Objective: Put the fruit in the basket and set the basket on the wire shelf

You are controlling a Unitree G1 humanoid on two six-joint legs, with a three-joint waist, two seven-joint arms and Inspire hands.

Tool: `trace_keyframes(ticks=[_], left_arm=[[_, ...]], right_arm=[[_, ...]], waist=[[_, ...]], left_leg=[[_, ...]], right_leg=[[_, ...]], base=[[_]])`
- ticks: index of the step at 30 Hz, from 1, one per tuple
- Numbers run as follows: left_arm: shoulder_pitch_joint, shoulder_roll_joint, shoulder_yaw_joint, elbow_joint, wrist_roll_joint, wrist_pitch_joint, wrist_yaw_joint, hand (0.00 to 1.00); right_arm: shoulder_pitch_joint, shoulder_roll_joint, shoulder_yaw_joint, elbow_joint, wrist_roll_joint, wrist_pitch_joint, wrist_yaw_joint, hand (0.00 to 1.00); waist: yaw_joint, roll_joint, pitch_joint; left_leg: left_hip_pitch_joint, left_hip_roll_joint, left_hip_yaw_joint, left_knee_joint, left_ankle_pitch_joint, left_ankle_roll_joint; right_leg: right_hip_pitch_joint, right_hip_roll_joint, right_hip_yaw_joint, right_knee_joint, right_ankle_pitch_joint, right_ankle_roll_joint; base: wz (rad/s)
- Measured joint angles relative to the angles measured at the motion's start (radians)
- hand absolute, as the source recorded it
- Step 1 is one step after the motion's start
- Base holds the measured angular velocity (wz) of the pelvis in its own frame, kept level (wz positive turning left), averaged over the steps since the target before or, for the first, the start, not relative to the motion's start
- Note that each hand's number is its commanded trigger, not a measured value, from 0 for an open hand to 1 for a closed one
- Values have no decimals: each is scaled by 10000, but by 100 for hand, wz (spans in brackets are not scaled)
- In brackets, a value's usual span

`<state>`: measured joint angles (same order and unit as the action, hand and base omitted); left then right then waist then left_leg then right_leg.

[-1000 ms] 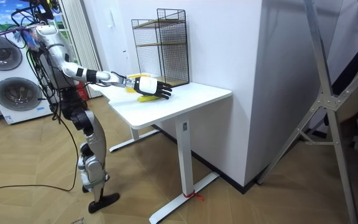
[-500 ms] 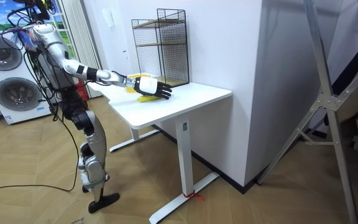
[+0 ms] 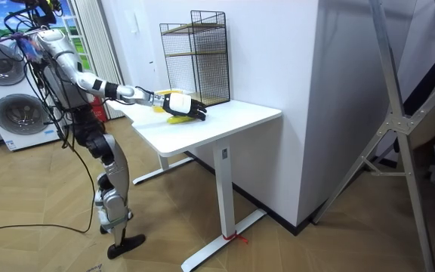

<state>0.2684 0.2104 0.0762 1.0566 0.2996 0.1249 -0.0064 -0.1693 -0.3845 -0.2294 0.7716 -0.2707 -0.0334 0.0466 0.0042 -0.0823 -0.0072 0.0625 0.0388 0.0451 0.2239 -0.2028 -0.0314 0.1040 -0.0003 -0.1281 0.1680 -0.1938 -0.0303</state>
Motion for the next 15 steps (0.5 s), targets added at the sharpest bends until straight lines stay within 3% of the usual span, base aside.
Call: trace_keyframes(ticks=[5, 15], left_arm=[[-13, 7, 0, 20, 109, -1, 0, 0], [-29, 0, -13, 41, 108, -23, 27, 0]], right_arm=[[-62, -150, -97, 100, -403, -9, -142, 100], [-24, -268, -151, 451, -837, -4, -669, 100]], waist=[[13, 80, -9], [34, -53, 28]], left_leg=[[5, 0, -78, -6, 1, -1], [60, -15, -178, -54, 2, -3]], right_leg=[[32, 8, -92, -3, -7, -12], [193, 18, -131, -173, -9, -18]], base=[[5], [3]])
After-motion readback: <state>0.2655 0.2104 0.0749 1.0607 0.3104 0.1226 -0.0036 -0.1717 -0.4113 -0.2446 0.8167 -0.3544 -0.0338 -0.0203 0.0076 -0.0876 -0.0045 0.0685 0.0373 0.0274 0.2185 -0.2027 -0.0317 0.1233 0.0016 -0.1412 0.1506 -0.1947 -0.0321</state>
